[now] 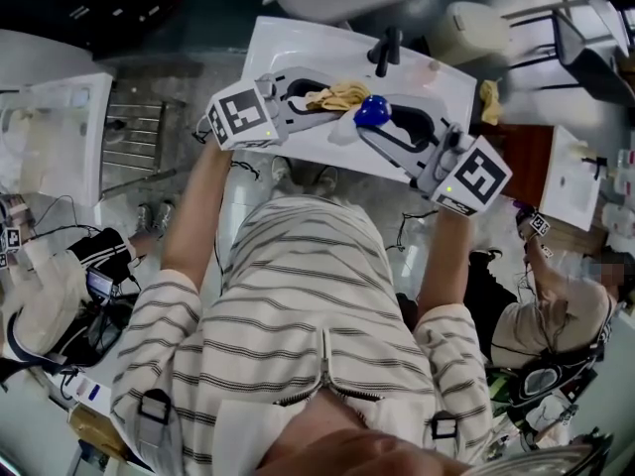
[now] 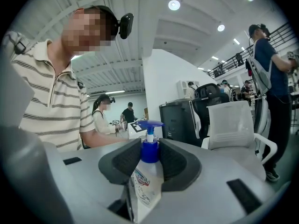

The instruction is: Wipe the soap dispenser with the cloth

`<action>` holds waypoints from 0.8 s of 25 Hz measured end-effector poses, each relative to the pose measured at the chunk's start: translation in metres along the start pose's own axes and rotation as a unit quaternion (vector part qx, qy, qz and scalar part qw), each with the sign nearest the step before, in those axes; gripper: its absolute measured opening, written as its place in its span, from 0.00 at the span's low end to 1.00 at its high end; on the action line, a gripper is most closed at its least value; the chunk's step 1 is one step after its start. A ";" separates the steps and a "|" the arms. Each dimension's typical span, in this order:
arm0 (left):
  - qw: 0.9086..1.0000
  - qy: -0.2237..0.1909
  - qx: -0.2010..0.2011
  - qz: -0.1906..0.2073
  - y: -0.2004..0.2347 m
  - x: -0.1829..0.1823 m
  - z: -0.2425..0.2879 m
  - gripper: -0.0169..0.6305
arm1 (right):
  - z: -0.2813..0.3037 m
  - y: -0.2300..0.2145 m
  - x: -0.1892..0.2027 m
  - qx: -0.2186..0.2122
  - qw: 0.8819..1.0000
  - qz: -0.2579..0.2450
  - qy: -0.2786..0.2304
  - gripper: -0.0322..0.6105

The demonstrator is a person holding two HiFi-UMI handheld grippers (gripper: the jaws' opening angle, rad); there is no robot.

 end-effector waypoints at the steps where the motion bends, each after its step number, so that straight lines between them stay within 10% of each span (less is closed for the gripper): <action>1: 1.000 0.000 0.003 -0.004 -0.001 0.002 0.001 0.18 | 0.002 0.003 -0.001 -0.003 1.000 -0.001 0.000 0.24; 20: 0.999 0.026 0.006 -0.047 -0.003 0.033 -0.007 0.18 | -0.001 -0.015 0.001 0.020 0.999 0.028 -0.012 0.24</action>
Point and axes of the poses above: the fingertips, and each gripper's own axes: z forward along the fingers, y to its left, x out of its underside, the point moved 5 cm from there along -z, backward along the fingers, and after that the axes turned 8 degrees about y, right-handed, at the moved point
